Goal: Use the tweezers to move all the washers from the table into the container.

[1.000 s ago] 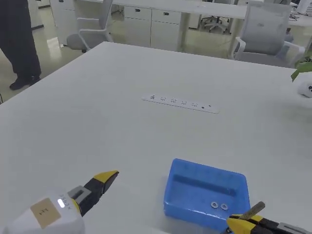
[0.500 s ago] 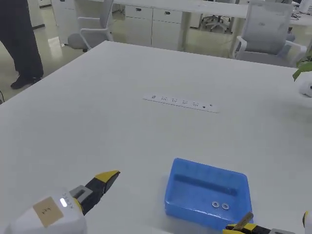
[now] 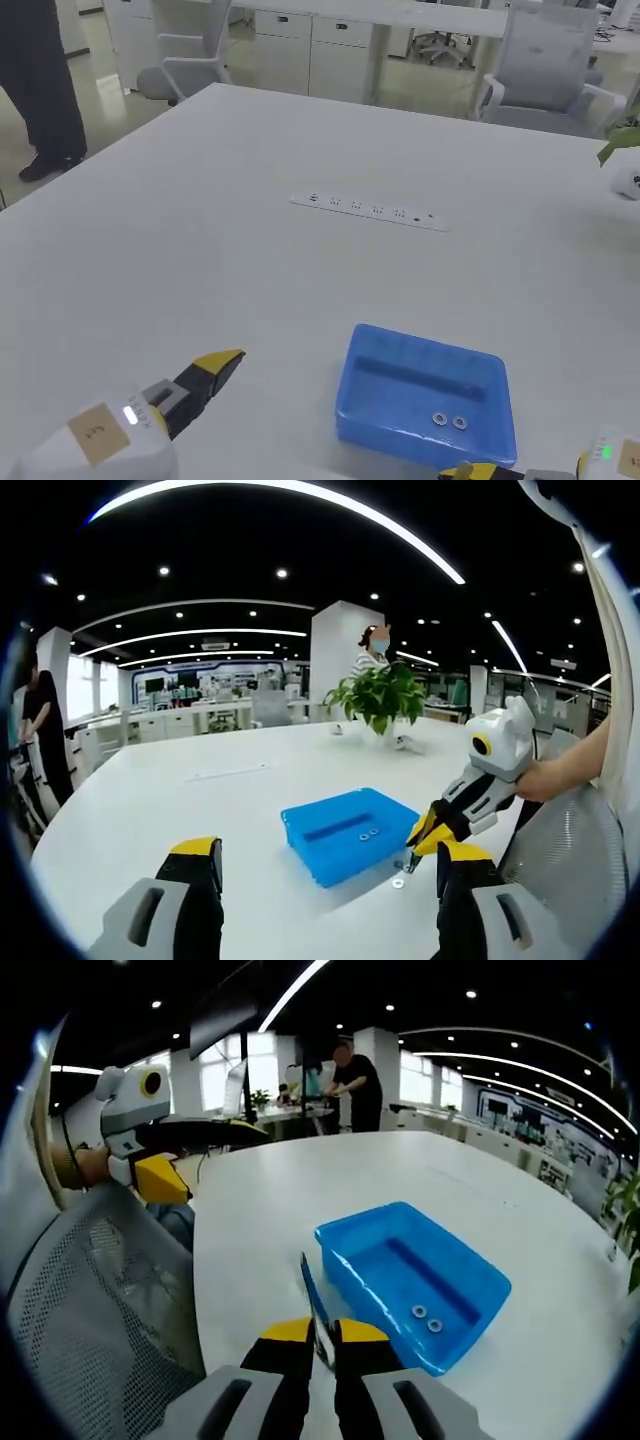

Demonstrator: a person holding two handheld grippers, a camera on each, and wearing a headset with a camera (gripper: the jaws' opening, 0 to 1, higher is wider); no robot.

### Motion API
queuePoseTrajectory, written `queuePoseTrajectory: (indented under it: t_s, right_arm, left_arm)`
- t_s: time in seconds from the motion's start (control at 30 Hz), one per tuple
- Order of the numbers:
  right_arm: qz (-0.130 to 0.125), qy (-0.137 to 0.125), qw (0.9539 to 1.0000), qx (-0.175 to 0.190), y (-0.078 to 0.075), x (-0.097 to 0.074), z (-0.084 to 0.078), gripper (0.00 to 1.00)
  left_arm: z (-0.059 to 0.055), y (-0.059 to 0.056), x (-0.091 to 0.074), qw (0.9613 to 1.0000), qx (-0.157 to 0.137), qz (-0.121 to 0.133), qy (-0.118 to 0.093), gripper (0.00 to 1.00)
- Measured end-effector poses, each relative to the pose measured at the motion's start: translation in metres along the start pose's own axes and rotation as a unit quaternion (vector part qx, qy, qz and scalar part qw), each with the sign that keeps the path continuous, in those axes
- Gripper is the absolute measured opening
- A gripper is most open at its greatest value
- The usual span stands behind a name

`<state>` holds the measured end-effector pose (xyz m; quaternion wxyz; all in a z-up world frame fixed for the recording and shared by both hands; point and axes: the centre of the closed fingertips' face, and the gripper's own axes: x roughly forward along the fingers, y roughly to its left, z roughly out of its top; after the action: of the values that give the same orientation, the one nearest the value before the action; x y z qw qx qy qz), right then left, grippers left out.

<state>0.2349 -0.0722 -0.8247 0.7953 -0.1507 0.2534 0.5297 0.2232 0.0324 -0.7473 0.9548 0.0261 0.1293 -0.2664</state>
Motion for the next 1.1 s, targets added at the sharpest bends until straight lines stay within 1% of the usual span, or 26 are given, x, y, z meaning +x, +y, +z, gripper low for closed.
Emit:
queuePoseTrajectory:
  t_s: [0.07, 0.1, 0.17, 0.27, 0.33, 0.47, 0.57, 0.67, 0.7, 0.8, 0.83, 0.87, 0.93, 0.97, 1.0, 1.03, 1.07, 1.1]
  right_arm:
    - [-0.006, -0.004, 0.9999, 0.011, -0.003, 0.000, 0.000, 0.04]
    - [-0.011, -0.004, 0.9998, 0.019, -0.005, -0.001, -0.001, 0.03]
    - [-0.023, -0.002, 0.9994, 0.025, -0.008, -0.003, -0.003, 0.03]
    - [-0.020, 0.000, 0.9994, 0.027, -0.007, -0.003, -0.006, 0.03]
    - [-0.022, 0.005, 0.9996, 0.014, -0.006, -0.003, -0.008, 0.03]
    - [-0.025, 0.002, 0.9993, 0.027, -0.008, -0.004, -0.008, 0.03]
    - [-0.028, 0.000, 0.9989, 0.038, -0.010, -0.004, -0.008, 0.02]
    - [-0.037, -0.003, 0.9982, 0.048, -0.012, -0.005, -0.008, 0.02]
    - [-0.041, -0.007, 0.9979, 0.050, -0.013, -0.007, -0.006, 0.02]
    - [-0.038, -0.027, 0.9955, 0.083, -0.013, -0.012, 0.002, 0.03]
    - [-0.038, -0.036, 0.9940, 0.096, -0.014, -0.015, 0.006, 0.02]
    - [-0.034, -0.052, 0.9911, 0.118, -0.015, -0.018, 0.012, 0.02]
    - [-0.025, -0.073, 0.9847, 0.156, -0.016, -0.023, 0.021, 0.03]
    - [-0.031, -0.091, 0.9806, 0.171, -0.022, -0.028, 0.027, 0.03]
    - [-0.030, -0.099, 0.9773, 0.185, -0.024, -0.030, 0.029, 0.03]
    - [-0.018, -0.107, 0.9714, 0.212, -0.026, -0.034, 0.032, 0.03]
    - [-0.015, -0.111, 0.9671, 0.228, -0.028, -0.036, 0.034, 0.03]
    - [-0.017, -0.117, 0.9633, 0.241, -0.033, -0.039, 0.035, 0.03]
  left_arm:
    - [0.001, 0.001, 0.000, 1.0000, -0.001, 0.002, -0.002, 0.90]
    - [0.001, 0.001, 0.000, 1.0000, -0.002, 0.002, -0.003, 0.90]
    - [0.001, 0.002, -0.001, 1.0000, -0.003, 0.003, -0.004, 0.90]
    - [0.001, 0.001, 0.000, 1.0000, -0.003, 0.002, -0.002, 0.90]
    - [0.000, 0.000, 0.000, 1.0000, -0.001, 0.000, -0.001, 0.90]
    - [-0.001, 0.000, 0.000, 1.0000, 0.002, -0.001, 0.002, 0.90]
    - [0.000, 0.001, 0.000, 1.0000, 0.000, 0.000, 0.001, 0.90]
    - [0.000, 0.001, -0.001, 1.0000, 0.000, 0.002, 0.000, 0.90]
    - [0.000, 0.001, -0.001, 1.0000, 0.000, 0.002, -0.001, 0.90]
    - [0.000, 0.002, -0.001, 1.0000, 0.000, 0.004, -0.002, 0.89]
    - [0.000, 0.003, -0.001, 1.0000, -0.002, 0.005, -0.002, 0.89]
    - [0.001, 0.003, -0.001, 1.0000, -0.002, 0.006, -0.003, 0.89]
    - [0.001, 0.003, -0.001, 1.0000, -0.002, 0.005, -0.003, 0.89]
    - [0.001, 0.003, -0.001, 1.0000, -0.002, 0.005, -0.003, 0.89]
    - [0.001, 0.003, -0.001, 1.0000, -0.001, 0.005, -0.003, 0.89]
    - [0.000, 0.003, -0.002, 1.0000, 0.000, 0.005, -0.003, 0.89]
    - [0.001, 0.003, -0.001, 1.0000, 0.000, 0.005, -0.003, 0.89]
    - [0.001, 0.003, -0.002, 1.0000, -0.001, 0.005, -0.003, 0.89]
